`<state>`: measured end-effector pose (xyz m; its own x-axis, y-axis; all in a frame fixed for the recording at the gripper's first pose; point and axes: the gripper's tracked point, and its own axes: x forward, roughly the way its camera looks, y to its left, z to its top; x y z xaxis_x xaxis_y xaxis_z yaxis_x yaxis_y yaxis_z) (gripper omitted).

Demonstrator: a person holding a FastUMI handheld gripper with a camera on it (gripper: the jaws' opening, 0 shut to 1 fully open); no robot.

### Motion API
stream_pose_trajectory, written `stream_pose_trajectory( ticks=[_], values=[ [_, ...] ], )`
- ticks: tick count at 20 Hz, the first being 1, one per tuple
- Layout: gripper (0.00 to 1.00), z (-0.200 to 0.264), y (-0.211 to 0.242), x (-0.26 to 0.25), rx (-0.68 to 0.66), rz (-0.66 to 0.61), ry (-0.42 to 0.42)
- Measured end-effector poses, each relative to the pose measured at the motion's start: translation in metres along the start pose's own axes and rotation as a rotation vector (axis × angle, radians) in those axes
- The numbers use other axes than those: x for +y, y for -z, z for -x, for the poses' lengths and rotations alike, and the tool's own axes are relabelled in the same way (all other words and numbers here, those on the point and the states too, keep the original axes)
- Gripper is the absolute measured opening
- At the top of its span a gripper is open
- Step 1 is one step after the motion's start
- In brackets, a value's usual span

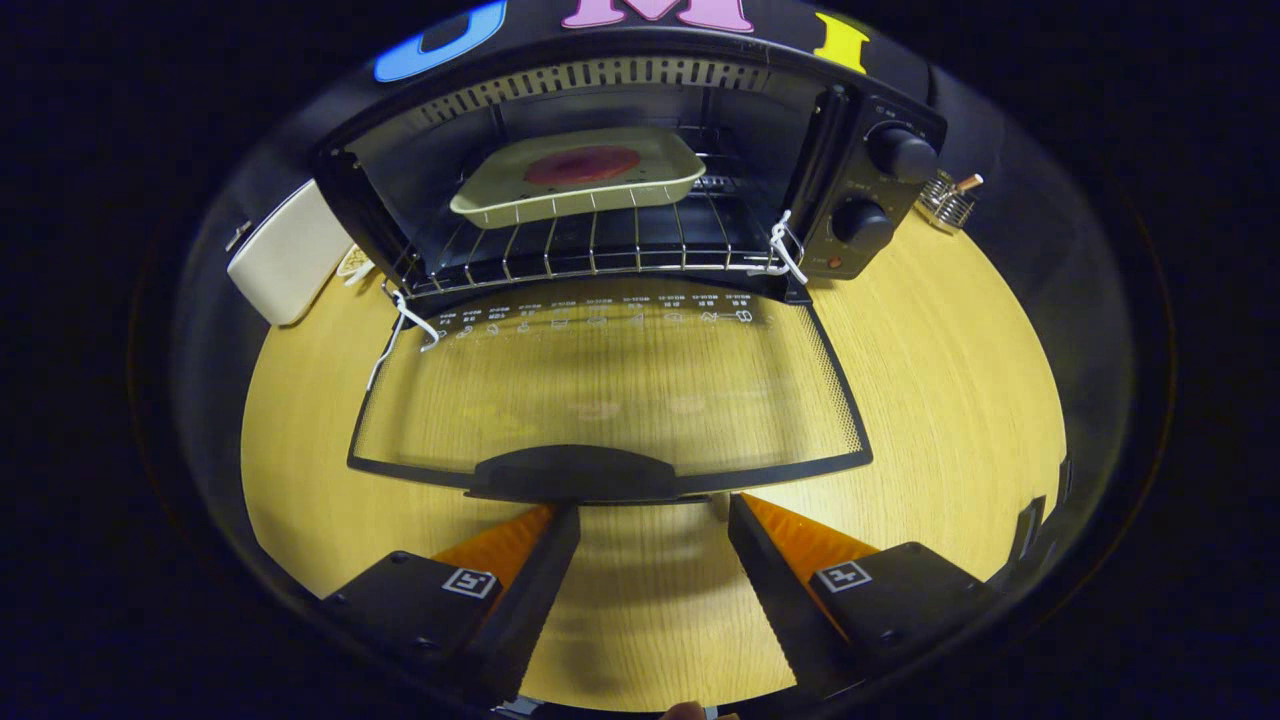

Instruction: Open the toaster oven, put the food inside, and close the toaster oven door.

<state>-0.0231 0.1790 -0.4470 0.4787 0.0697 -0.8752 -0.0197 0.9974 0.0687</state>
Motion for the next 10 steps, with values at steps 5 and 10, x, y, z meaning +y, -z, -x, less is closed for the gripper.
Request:
stream_pose_trajectory(
  ticks=[5,10],
  values=[
    [0.99,0.019,-0.012,-0.002,-0.094,0.027,-0.016],
    [0.98,0.032,-0.019,-0.005,-0.144,-0.009,-0.034]
  ],
)
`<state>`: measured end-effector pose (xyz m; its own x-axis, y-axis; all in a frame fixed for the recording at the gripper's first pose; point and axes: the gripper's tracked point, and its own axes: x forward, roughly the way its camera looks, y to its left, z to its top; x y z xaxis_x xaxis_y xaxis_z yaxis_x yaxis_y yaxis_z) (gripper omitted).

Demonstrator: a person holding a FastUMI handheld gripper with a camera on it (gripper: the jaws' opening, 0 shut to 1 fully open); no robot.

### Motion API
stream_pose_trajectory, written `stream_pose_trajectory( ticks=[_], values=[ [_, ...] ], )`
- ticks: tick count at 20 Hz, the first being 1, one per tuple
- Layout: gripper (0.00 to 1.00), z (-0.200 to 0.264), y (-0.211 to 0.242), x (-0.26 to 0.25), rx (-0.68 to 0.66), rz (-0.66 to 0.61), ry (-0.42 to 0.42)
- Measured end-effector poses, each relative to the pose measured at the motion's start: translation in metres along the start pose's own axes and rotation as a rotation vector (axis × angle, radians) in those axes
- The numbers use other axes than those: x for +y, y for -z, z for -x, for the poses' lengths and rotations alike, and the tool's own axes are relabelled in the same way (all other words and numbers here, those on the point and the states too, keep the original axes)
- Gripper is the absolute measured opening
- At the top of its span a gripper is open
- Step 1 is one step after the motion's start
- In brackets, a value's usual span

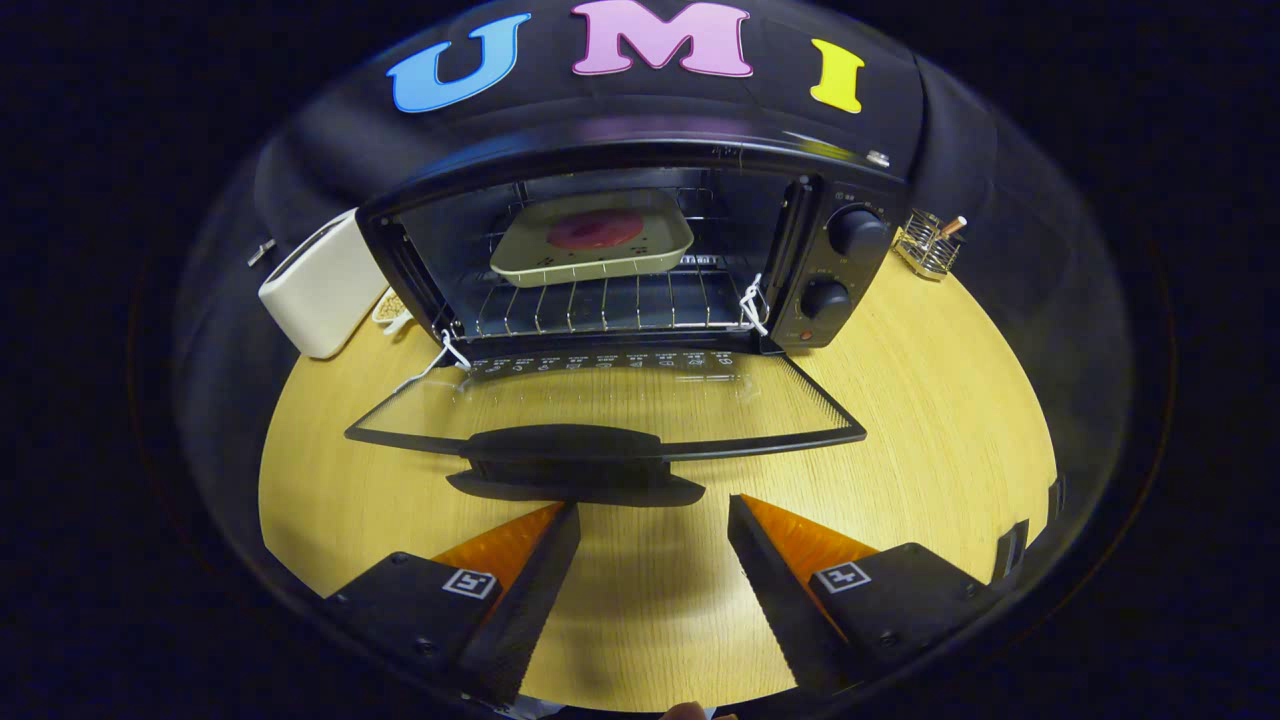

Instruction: Open the toaster oven, put the food inside, and close the toaster oven door.

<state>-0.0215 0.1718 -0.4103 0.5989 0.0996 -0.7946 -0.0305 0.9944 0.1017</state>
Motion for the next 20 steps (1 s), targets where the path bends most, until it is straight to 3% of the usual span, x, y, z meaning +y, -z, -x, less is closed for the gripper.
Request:
stream_pose_trajectory(
  ticks=[10,14,20],
  values=[
    [0.98,0.024,-0.093,-0.009,-0.204,-0.079,0.013],
    [0.99,0.023,-0.098,-0.009,-0.214,-0.008,0.020],
    [0.98,0.055,-0.105,-0.019,-0.287,-0.011,0.002]
  ],
)
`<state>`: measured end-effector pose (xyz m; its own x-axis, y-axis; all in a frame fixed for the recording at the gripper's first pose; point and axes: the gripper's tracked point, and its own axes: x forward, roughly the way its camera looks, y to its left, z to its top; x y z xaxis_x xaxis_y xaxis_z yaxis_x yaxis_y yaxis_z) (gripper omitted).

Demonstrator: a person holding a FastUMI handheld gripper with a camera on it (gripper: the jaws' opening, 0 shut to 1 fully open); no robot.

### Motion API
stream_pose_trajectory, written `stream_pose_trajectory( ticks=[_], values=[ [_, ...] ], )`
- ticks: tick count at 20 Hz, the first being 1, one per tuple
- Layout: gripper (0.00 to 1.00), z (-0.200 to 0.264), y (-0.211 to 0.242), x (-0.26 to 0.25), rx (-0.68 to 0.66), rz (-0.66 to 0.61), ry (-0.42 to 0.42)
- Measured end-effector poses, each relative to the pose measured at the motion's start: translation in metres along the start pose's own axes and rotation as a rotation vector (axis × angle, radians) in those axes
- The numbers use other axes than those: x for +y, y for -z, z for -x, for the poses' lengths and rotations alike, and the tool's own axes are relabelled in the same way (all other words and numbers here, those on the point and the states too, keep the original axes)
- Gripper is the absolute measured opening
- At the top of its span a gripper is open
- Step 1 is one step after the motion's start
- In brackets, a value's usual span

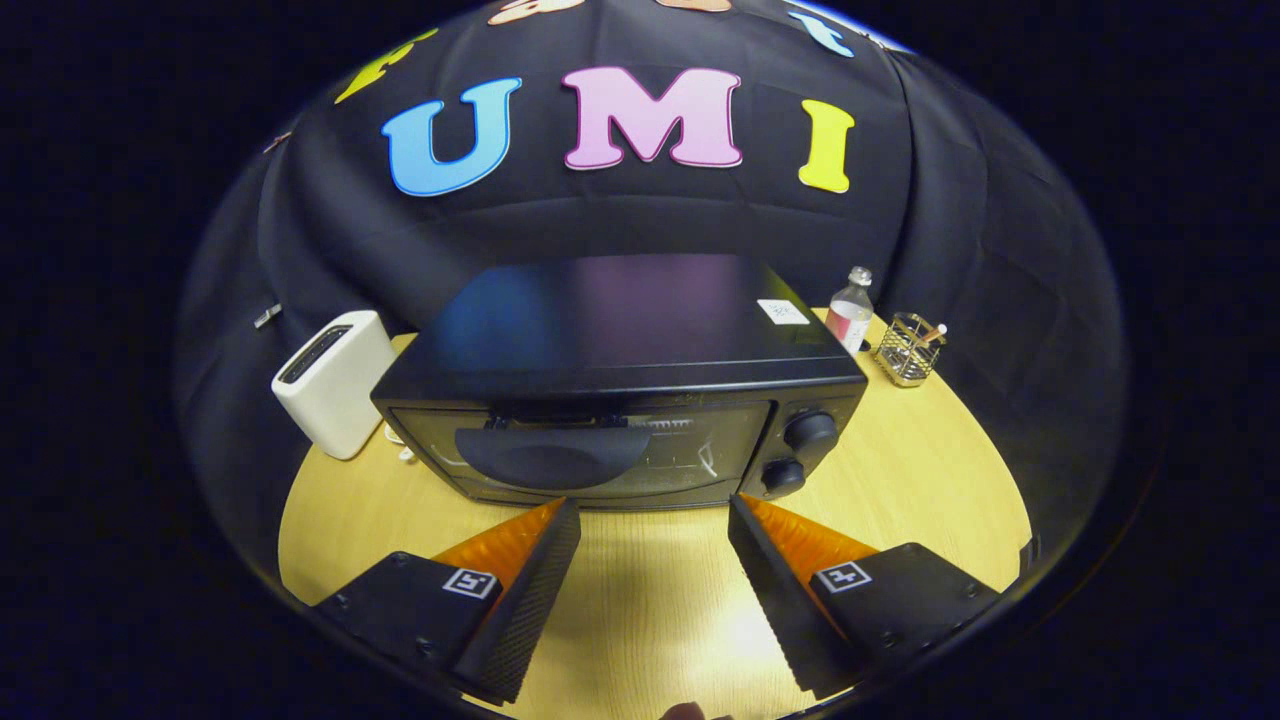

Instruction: Open the toaster oven, put the food inside, and close the toaster oven door.

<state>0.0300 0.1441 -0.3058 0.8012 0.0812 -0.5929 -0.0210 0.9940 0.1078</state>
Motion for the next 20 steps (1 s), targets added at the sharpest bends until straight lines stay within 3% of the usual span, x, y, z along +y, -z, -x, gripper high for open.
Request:
stream_pose_trajectory(
  ticks=[12,20],
  values=[
    [0.98,0.072,-0.137,-0.110,-0.305,0.001,0.026],
    [0.98,0.111,-0.209,-0.204,-0.438,0.004,0.060]
  ],
)
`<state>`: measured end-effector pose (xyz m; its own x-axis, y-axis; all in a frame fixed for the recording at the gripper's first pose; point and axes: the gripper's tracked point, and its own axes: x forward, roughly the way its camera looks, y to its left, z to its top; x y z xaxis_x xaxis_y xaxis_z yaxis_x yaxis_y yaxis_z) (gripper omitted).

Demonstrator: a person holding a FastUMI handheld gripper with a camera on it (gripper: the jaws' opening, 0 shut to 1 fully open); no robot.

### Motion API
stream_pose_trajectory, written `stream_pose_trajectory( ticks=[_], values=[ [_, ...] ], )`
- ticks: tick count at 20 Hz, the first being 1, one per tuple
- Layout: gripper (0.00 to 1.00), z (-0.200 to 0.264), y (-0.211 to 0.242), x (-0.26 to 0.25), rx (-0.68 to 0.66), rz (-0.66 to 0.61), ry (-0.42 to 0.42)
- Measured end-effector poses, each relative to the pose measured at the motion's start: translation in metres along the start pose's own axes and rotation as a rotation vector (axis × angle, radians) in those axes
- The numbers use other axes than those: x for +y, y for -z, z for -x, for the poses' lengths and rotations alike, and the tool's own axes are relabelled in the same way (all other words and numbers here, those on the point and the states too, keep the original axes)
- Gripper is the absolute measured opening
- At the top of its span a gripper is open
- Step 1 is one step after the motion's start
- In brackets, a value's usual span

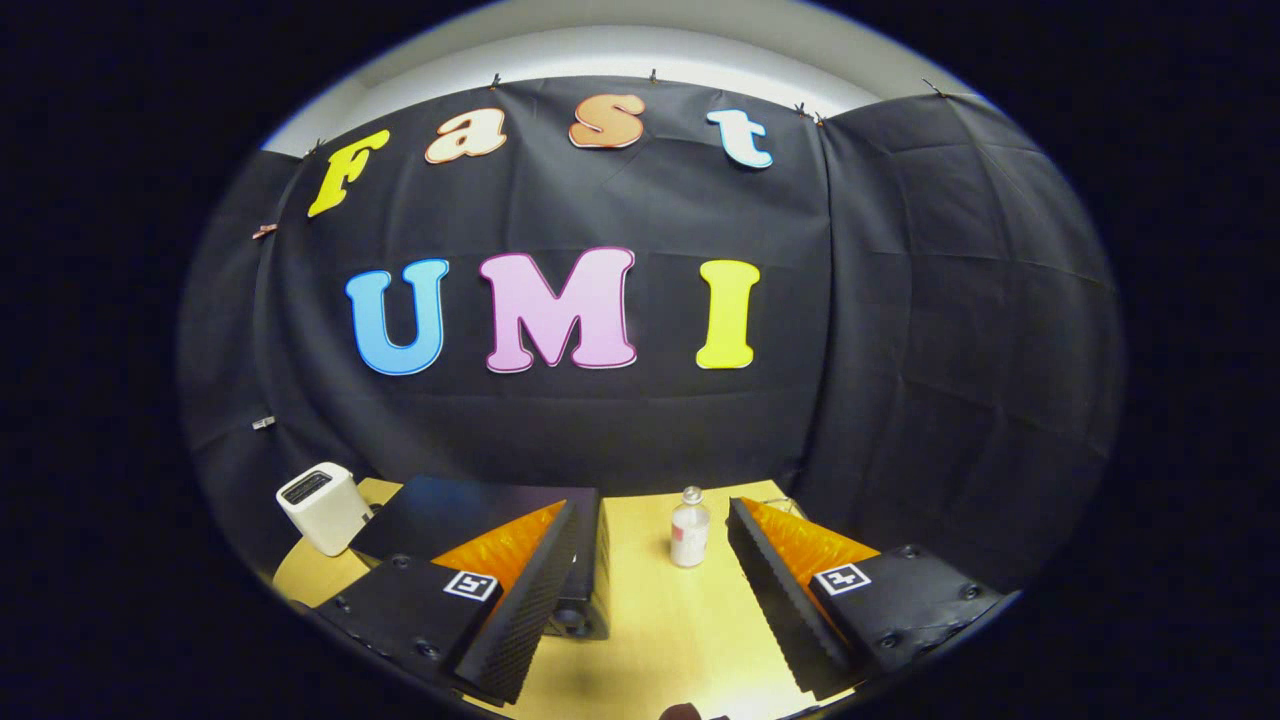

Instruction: Open the toaster oven, put the food inside, and close the toaster oven door.

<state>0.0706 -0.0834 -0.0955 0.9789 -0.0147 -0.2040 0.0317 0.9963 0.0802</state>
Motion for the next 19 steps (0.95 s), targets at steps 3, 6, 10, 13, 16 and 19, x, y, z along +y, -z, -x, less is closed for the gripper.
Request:
stream_pose_trajectory(
  ticks=[3,6,10,13,16,19],
  values=[
    [0.98,-0.001,-0.010,-0.030,-0.020,0.015,0.015],
    [0.98,-0.001,-0.016,-0.054,-0.032,0.026,0.027],
    [0.98,-0.003,-0.022,-0.071,-0.047,0.035,0.023],
    [0.98,-0.004,-0.024,-0.073,-0.054,0.048,0.011],
    [0.98,-0.006,-0.021,-0.073,-0.046,0.045,0.003],
    [0.98,-0.006,-0.023,-0.073,-0.058,0.045,0.006]
  ],
)
